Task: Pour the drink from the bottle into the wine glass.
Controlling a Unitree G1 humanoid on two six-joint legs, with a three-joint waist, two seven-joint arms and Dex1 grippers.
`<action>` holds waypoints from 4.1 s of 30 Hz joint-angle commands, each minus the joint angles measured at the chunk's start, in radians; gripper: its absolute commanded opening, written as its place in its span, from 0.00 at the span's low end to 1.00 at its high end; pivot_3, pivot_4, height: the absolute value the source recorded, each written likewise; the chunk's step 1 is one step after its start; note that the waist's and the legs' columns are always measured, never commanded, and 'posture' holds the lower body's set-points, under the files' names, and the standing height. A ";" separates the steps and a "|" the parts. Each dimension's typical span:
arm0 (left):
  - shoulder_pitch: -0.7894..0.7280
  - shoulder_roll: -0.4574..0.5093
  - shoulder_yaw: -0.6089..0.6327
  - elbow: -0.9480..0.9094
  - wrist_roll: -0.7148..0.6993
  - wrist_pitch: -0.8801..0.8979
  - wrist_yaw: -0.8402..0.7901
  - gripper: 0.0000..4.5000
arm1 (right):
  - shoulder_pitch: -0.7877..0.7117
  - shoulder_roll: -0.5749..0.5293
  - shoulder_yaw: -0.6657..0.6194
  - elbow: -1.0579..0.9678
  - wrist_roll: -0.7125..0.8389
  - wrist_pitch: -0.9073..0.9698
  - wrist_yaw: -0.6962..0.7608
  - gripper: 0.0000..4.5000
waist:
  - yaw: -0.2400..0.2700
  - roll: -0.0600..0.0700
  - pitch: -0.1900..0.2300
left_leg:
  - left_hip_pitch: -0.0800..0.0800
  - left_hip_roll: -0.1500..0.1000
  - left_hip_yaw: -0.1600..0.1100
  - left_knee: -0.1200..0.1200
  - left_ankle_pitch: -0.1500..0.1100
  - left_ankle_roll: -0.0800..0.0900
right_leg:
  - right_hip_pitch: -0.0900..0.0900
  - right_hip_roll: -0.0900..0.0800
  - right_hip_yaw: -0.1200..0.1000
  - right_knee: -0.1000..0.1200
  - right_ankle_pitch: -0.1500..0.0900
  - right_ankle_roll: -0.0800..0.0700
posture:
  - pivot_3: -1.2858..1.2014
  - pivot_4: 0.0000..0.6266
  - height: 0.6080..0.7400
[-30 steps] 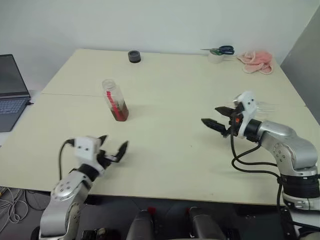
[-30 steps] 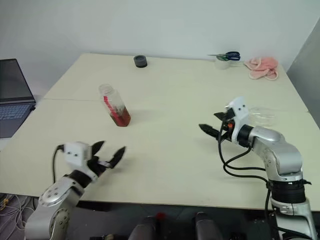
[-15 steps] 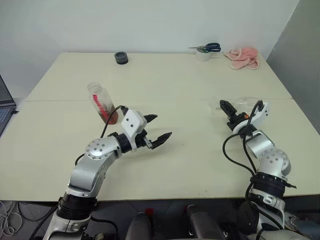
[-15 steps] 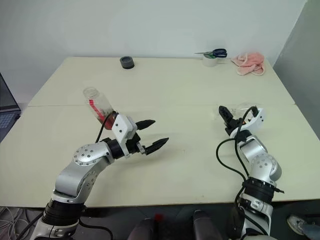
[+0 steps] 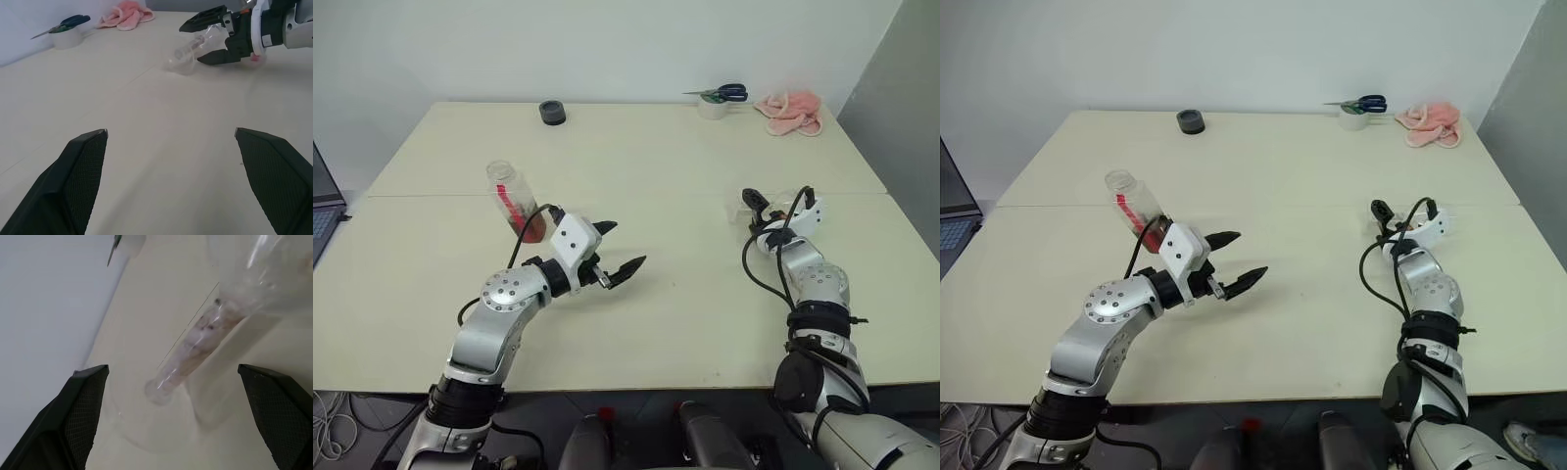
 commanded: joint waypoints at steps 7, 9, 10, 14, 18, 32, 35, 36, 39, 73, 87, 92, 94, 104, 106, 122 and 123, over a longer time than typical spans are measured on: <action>0.000 0.009 0.024 -0.035 0.005 -0.017 0.008 0.99 | -0.139 -0.065 -0.067 0.263 0.027 -0.172 0.068 1.00 | -0.001 0.000 0.000 | 0.000 0.000 0.001 0.000 0.000 0.000 | 0.000 0.000 0.000 0.000 0.000 0.000 | 0.52 0.24 1.00; -0.003 0.012 0.027 -0.037 0.004 -0.014 0.008 1.00 | -0.165 -0.079 -0.085 0.330 0.030 -0.217 0.086 0.96 | -0.001 0.000 0.000 | 0.000 0.000 0.001 0.000 0.000 0.000 | 0.000 0.000 0.000 0.000 0.000 0.000 | 0.52 0.24 1.00; -0.005 0.013 0.027 -0.038 0.003 -0.012 0.008 1.00 | -0.175 -0.085 -0.092 0.358 0.031 -0.237 0.093 0.92 | -0.001 0.000 0.000 | 0.000 0.000 0.001 0.000 0.000 0.000 | 0.000 0.000 0.001 0.000 0.000 0.000 | 0.52 0.24 1.00; -0.006 0.015 0.030 -0.040 0.004 -0.010 0.008 1.00 | -0.193 -0.103 -0.105 0.449 0.019 -0.295 0.097 0.62 | -0.002 0.000 0.000 | 0.000 0.000 0.001 0.000 0.000 0.000 | 0.000 0.000 0.001 -0.001 0.000 0.000 | 0.52 0.24 1.00; -0.005 0.018 0.033 -0.043 0.004 -0.009 0.008 1.00 | -0.198 -0.106 -0.093 0.484 0.006 -0.307 0.109 0.31 | -0.002 0.000 0.000 | 0.000 0.000 0.001 0.000 0.000 0.000 | 0.000 0.000 0.001 -0.001 0.000 0.000 | 0.52 0.24 1.00; -0.012 0.005 0.057 -0.033 0.003 -0.027 0.047 1.00 | -0.170 -0.066 0.231 0.179 -0.258 -0.436 0.218 0.05 | -0.002 0.002 0.001 | 0.000 0.000 0.001 -0.001 0.000 0.000 | -0.001 0.000 0.001 -0.001 0.000 0.001 | 0.52 0.24 1.00; -0.001 0.004 0.098 -0.041 -0.026 -0.012 0.059 1.00 | -0.080 -0.061 0.522 -0.125 -0.504 -0.570 0.286 0.05 | -0.004 0.005 0.003 | -0.008 0.000 0.001 -0.001 0.000 0.000 | -0.009 0.000 0.002 0.001 0.001 0.000 | 0.52 0.24 1.00; 0.010 0.004 0.118 -0.055 -0.054 0.009 0.055 1.00 | -0.043 -0.067 0.601 -0.197 -0.570 -0.607 0.310 0.05 | -0.007 0.005 0.003 | -0.010 0.000 0.002 -0.001 0.000 0.000 | -0.013 0.000 0.003 0.003 0.003 -0.003 | 0.52 0.24 1.00; 0.042 0.011 0.185 -0.096 -0.141 0.073 0.040 1.00 | 0.045 -0.071 0.738 -0.314 -0.671 -0.684 0.364 0.05 | -0.007 0.005 0.003 | -0.008 0.002 0.002 -0.003 0.000 0.000 | -0.013 0.000 0.002 0.003 0.003 -0.004 | 0.52 0.24 1.00; 0.269 0.142 0.397 -0.287 -0.398 0.278 0.110 1.00 | 0.219 0.038 0.807 -0.032 -0.686 -0.727 0.503 0.04 | 0.003 0.000 0.003 | 0.006 0.000 0.000 0.001 0.000 -0.001 | 0.003 -0.001 0.000 0.001 0.000 0.001 | 0.52 0.24 1.00; 0.267 0.144 0.390 -0.274 -0.386 0.270 0.122 1.00 | 0.212 0.022 0.824 -0.055 -0.697 -0.682 0.541 0.04 | 0.003 0.000 0.003 | 0.006 0.000 0.000 0.000 0.000 -0.001 | 0.003 -0.001 0.000 0.001 0.000 0.001 | 0.52 0.24 1.00; 0.263 0.137 0.380 -0.267 -0.378 0.265 0.122 1.00 | 0.208 0.013 0.821 -0.052 -0.701 -0.683 0.536 0.39 | 0.004 0.000 0.003 | 0.005 0.000 0.000 0.000 0.000 -0.001 | 0.003 -0.001 0.000 0.001 0.000 0.001 | 0.52 0.24 1.00; 0.262 0.136 0.378 -0.265 -0.376 0.264 0.121 1.00 | 0.210 0.008 0.821 -0.055 -0.705 -0.684 0.538 0.55 | 0.002 0.000 0.003 | 0.004 0.000 0.001 0.000 0.000 -0.001 | 0.002 -0.001 0.000 0.000 0.000 0.001 | 0.52 0.24 1.00; 0.292 0.103 0.426 -0.234 -0.344 0.211 0.164 1.00 | 0.316 -0.134 0.832 -0.355 -0.651 -0.551 0.698 0.99 | 0.003 0.000 0.003 | 0.002 0.000 0.000 0.000 0.000 -0.001 | 0.001 -0.002 0.000 0.000 0.000 0.001 | 0.52 0.24 1.00; 0.313 0.050 0.445 -0.212 -0.302 0.154 0.219 1.00 | 0.348 -0.220 0.814 -0.482 -0.613 -0.457 0.761 0.99 | 0.006 0.000 0.003 | 0.001 -0.001 0.000 0.000 0.000 -0.001 | 0.000 -0.003 0.000 -0.001 0.000 0.001 | 0.52 0.24 1.00; 0.173 -0.094 0.399 0.023 -0.065 -0.070 0.395 1.00 | -0.260 -0.493 0.669 -0.845 -0.074 0.318 0.947 0.99 | 0.009 -0.001 0.005 | -0.002 0.001 -0.001 0.000 0.000 0.000 | -0.003 0.000 -0.001 -0.001 0.000 0.000 | 0.52 0.24 1.00; 0.155 -0.083 0.401 0.026 -0.060 -0.055 0.400 1.00 | -0.269 -0.488 0.684 -0.838 -0.086 0.317 0.941 0.99 | 0.010 -0.001 0.005 | -0.003 0.001 -0.001 0.000 0.000 0.000 | -0.003 0.000 -0.002 -0.002 0.000 0.000 | 0.52 0.24 1.00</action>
